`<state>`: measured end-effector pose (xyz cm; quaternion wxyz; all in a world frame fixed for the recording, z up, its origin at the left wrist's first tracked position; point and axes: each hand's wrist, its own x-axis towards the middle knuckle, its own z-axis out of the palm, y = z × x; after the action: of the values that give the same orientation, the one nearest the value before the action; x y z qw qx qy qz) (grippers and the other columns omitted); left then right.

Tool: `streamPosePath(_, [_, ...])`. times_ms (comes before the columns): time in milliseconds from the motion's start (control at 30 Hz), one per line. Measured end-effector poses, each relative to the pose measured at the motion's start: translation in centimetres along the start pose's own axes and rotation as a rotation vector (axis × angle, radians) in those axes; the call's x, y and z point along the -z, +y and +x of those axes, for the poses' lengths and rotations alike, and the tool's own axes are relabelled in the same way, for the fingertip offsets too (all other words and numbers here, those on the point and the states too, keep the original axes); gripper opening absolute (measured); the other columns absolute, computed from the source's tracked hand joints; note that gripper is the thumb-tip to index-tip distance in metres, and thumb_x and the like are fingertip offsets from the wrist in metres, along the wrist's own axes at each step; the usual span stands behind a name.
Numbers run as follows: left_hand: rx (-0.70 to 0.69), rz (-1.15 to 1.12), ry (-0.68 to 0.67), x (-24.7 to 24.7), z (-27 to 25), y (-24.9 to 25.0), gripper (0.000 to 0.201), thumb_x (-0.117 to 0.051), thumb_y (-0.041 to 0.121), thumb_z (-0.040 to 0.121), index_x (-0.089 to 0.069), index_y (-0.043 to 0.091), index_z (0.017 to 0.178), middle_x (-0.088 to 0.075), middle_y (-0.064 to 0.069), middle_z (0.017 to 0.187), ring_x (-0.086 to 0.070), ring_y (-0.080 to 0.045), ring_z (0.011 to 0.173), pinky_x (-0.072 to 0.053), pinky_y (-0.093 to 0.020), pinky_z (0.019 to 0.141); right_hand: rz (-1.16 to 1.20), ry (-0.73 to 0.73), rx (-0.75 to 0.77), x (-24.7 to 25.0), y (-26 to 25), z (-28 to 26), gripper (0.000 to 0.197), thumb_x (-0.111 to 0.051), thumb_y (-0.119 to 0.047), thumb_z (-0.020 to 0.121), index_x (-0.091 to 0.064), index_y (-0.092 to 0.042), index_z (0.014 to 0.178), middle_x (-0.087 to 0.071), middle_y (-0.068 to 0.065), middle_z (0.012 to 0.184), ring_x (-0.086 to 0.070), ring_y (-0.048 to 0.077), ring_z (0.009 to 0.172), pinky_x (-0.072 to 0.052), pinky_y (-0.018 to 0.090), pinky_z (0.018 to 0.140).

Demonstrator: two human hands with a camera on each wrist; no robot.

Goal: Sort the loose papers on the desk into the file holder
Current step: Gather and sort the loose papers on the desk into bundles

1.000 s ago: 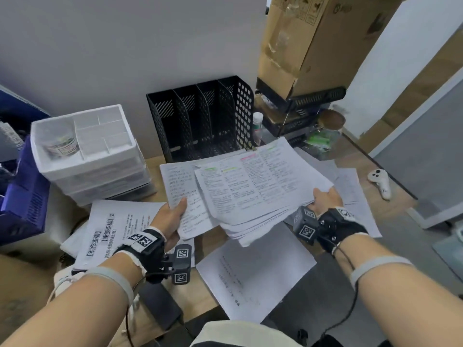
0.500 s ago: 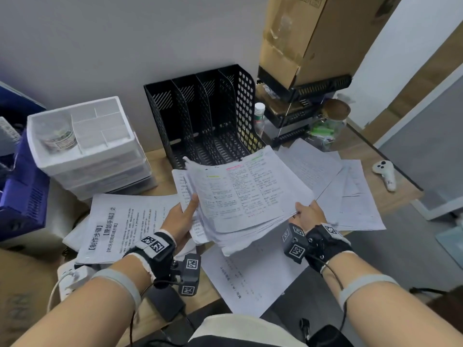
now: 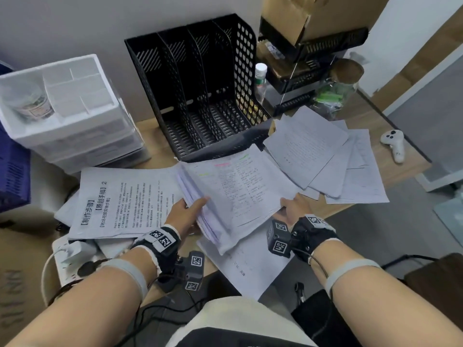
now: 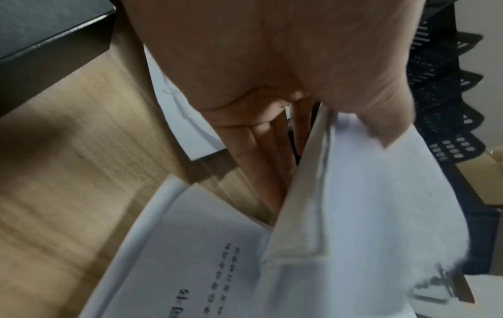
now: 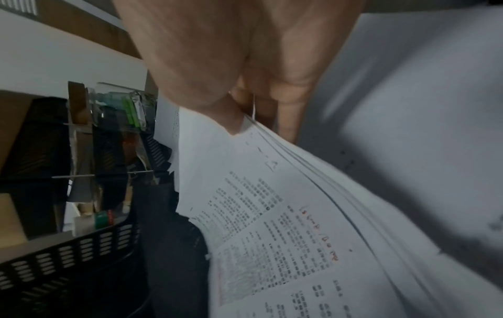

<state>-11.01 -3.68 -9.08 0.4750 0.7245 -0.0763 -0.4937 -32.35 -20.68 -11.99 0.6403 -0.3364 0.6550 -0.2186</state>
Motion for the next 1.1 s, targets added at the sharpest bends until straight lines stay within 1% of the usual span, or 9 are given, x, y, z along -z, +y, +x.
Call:
streamPosePath(67, [0.016,-0.011,-0.006,0.2,0.6,-0.7,0.041,-0.068,0.043,0.09,-0.062,0.018,0.122,-0.073,-0.008,0.115,-0.07,-0.03,0.094,-0.059,-0.043,0.074,-0.165,-0.004,-0.058,0.8,0.5,0.3,0.025,-0.055,-0.007,0.093,-0.047,-0.01,0.116,-0.051,0.025,0.136,-0.057,0.028,0.094,-0.059,0.038,0.077])
streamPosePath(200, [0.1,-0.107,-0.125,0.4,0.7,-0.8,0.084,-0.059,0.085,0.069,-0.058,0.035,0.136,-0.069,0.008,0.128,-0.065,-0.022,0.117,-0.052,-0.05,0.1,-0.594,0.021,-0.063,1.7,0.0,1.1,0.042,-0.062,-0.017,0.089,-0.056,0.001,0.126,-0.062,0.019,0.117,-0.062,0.03,0.094,-0.053,0.031,0.072])
streamPosePath(300, [0.007,-0.029,-0.122,-0.1,0.8,-1.3,0.054,-0.074,0.055,0.081,-0.064,0.031,0.128,-0.073,0.005,0.123,-0.068,-0.022,0.114,-0.056,-0.05,0.095,-0.876,-0.04,-0.054,1.9,0.0,1.3,0.046,-0.062,-0.034,0.085,-0.06,-0.004,0.12,-0.062,0.014,0.104,-0.061,0.031,0.096,-0.047,0.033,0.077])
streamPosePath(400, [-0.038,0.118,0.033,-0.4,1.6,-1.9,0.031,-0.068,0.019,0.091,-0.066,0.017,0.122,-0.072,-0.01,0.123,-0.067,-0.036,0.114,-0.054,-0.055,0.098,-0.929,0.031,0.011,2.9,1.6,2.9,0.068,-0.065,-0.061,0.061,-0.058,-0.018,0.115,-0.065,0.004,0.104,-0.064,0.032,0.099,-0.05,0.042,0.089])
streamPosePath(533, [-0.068,0.11,0.111,0.5,2.1,-1.1,0.03,-0.061,0.016,0.096,-0.063,0.008,0.125,-0.071,-0.016,0.117,-0.068,-0.037,0.108,-0.053,-0.056,0.099,-0.88,0.27,-0.203,5.5,2.2,0.1,0.084,-0.073,-0.042,0.066,-0.03,-0.021,0.135,-0.038,0.017,0.134,-0.048,0.037,0.121,-0.041,0.041,0.089])
streamPosePath(633, [-0.118,0.038,0.156,1.7,2.2,-0.4,0.02,-0.065,0.019,0.094,-0.066,0.012,0.113,-0.074,-0.012,0.107,-0.071,-0.034,0.1,-0.055,-0.055,0.095,-0.738,-0.039,-0.383,7.1,4.0,-0.5,0.057,-0.071,-0.03,0.069,-0.038,-0.01,0.112,-0.043,0.014,0.115,-0.048,0.028,0.101,-0.047,0.031,0.081])
streamPosePath(867, [-0.178,-0.277,0.166,3.2,1.6,2.7,0.032,-0.063,0.008,0.095,-0.061,0.002,0.126,-0.072,-0.014,0.115,-0.07,-0.032,0.104,-0.055,-0.047,0.094,-0.31,-0.238,-0.288,3.8,6.1,-2.7,0.006,-0.056,-0.003,0.095,-0.061,0.0,0.098,-0.07,0.02,0.09,-0.074,0.028,0.075,-0.061,0.034,0.07])
streamPosePath(1000, [-0.2,-0.333,0.137,3.7,0.9,3.6,0.034,-0.06,0.004,0.097,-0.058,-0.002,0.13,-0.071,-0.013,0.116,-0.07,-0.03,0.105,-0.055,-0.045,0.095,-0.114,-0.381,-0.312,0.7,6.0,-5.0,0.022,-0.039,0.01,0.098,-0.059,0.001,0.099,-0.069,0.022,0.093,-0.073,0.028,0.075,-0.063,0.032,0.065])
streamPosePath(1100, [-0.213,-0.34,0.124,4.0,0.3,3.7,0.029,-0.06,0.004,0.097,-0.06,0.0,0.125,-0.073,-0.009,0.109,-0.071,-0.025,0.099,-0.061,-0.037,0.083,-0.112,-0.315,-0.209,-0.3,5.4,-5.0,0.03,-0.04,0.014,0.094,-0.062,-0.006,0.101,-0.07,0.017,0.099,-0.07,0.028,0.086,-0.06,0.029,0.056])
